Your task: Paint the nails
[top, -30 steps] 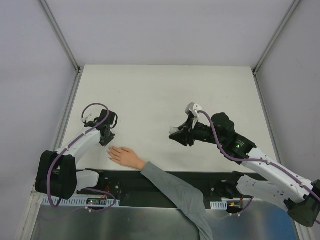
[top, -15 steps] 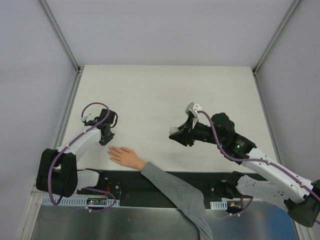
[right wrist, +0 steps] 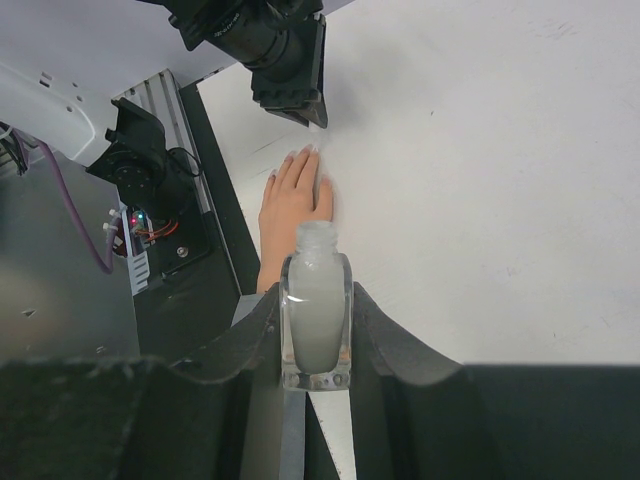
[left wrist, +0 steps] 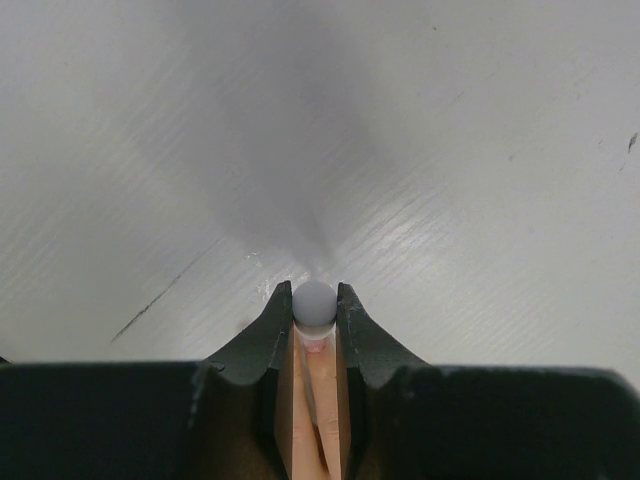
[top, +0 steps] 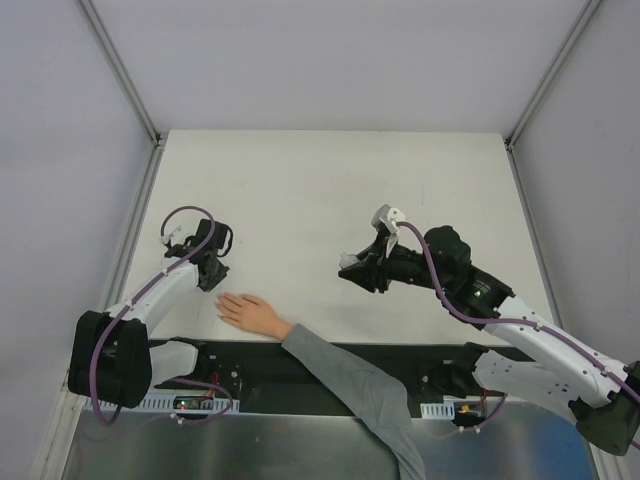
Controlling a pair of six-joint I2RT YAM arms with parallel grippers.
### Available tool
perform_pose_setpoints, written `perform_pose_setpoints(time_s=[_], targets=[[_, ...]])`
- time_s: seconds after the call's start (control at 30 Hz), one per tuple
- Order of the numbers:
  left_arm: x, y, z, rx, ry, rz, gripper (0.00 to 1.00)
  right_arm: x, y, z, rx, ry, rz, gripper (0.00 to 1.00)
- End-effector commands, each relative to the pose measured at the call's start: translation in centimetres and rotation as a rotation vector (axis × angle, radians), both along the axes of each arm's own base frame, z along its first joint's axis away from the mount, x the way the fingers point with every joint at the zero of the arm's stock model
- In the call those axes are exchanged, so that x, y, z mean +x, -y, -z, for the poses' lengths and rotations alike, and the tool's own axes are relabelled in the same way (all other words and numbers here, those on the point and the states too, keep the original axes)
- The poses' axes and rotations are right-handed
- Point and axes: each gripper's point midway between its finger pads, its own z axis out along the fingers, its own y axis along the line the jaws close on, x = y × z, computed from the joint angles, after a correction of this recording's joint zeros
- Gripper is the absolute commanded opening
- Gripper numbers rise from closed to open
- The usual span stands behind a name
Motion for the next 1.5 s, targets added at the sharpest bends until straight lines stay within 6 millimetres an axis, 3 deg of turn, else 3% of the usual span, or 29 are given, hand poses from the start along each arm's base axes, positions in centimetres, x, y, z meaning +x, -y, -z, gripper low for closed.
perform_pose_setpoints(time_s=[0.0, 0.43, 0.73, 1.0, 1.47], targets=[[-0.3, -0.2, 0.3, -0.011, -0.018, -0.030, 0.00, 0.1, 0.1, -1.7, 0.040, 0.046, 0.008, 0.00], [0.4, -1.1, 0.2, 0.040, -0.033, -0.050, 0.00, 0.1, 0.2, -1.6, 0.035, 0.047, 0.008, 0.00], [0.5, -0.5, -0.1, 0.007, -0.021, -0.025, 0.00, 0.2, 0.3, -1.9, 0.041, 0.055, 0.013, 0.00], [-0.7, 0.5, 0.3, -0.055, -0.023, -0.001, 0.00, 0.1, 0.3, -1.9, 0.042, 0.052, 0.011, 0.00], [-0.1, -0.5, 0.5, 0.002, -0.036, -0.033, 0.00, 0.1, 0.3, -1.9, 0.042, 0.052, 0.011, 0.00]])
